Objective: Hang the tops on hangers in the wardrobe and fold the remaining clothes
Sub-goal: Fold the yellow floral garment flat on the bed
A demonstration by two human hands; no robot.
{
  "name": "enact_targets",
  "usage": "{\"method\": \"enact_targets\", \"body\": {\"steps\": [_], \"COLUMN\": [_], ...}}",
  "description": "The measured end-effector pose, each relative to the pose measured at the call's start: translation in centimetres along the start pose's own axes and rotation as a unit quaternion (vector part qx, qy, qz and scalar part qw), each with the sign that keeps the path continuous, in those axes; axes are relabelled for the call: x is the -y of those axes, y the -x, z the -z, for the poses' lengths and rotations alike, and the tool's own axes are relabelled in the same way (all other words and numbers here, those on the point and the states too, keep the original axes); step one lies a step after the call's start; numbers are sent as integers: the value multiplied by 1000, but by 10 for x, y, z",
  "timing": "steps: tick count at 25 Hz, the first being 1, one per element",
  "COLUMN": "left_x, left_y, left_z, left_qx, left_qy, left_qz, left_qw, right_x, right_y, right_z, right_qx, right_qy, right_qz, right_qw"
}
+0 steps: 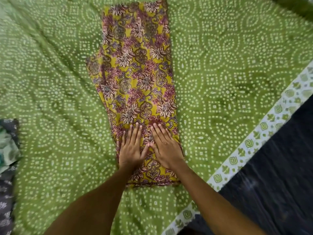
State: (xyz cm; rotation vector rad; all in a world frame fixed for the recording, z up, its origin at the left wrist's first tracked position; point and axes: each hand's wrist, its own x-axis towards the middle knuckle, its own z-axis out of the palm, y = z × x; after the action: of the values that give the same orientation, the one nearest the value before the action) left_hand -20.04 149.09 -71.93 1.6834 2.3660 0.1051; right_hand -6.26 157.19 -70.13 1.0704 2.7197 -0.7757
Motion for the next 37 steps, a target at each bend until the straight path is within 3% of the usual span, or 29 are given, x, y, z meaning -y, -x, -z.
{"method": "enact_targets", "body": {"steps": [8, 13, 18, 23, 26, 30, 33, 35, 37], "left_x": [9, 7, 7, 17, 27, 44, 61, 74, 89], "left_y": [-6, -7, -4, 2, 15, 17, 21, 20, 10], "left_z": [-19, -19, -8, -1, 2, 13, 23, 34, 47], "left_qx": [-26, -31, 0, -54, -38, -16, -71, -88, -39], "left_qy": [-31, -13, 10, 22, -2, 1, 93, 238, 421], "left_qz": [-3, -14, -30, -129, -184, -197, -184, -111, -10], "left_qw": [999, 999, 1000, 990, 982, 980, 976, 961, 906], "right_x": [-29, -30, 12, 36, 51, 71, 93, 114, 132], "right_y": [-160, -205, -156, -62, -5, 22, 7, -7, -24], "right_z": [40, 63, 32, -6, -24, -43, -34, -28, -19], "right_qx": [-79, -113, -137, -171, -186, -232, -218, -253, -291], "right_qy": [52, 57, -5, -83, -25, -2, -68, -139, -205], "right_qz": [-12, -111, -233, -242, -287, -446, -499, -414, -277], "right_qw": [995, 986, 963, 951, 939, 865, 836, 863, 892]}}
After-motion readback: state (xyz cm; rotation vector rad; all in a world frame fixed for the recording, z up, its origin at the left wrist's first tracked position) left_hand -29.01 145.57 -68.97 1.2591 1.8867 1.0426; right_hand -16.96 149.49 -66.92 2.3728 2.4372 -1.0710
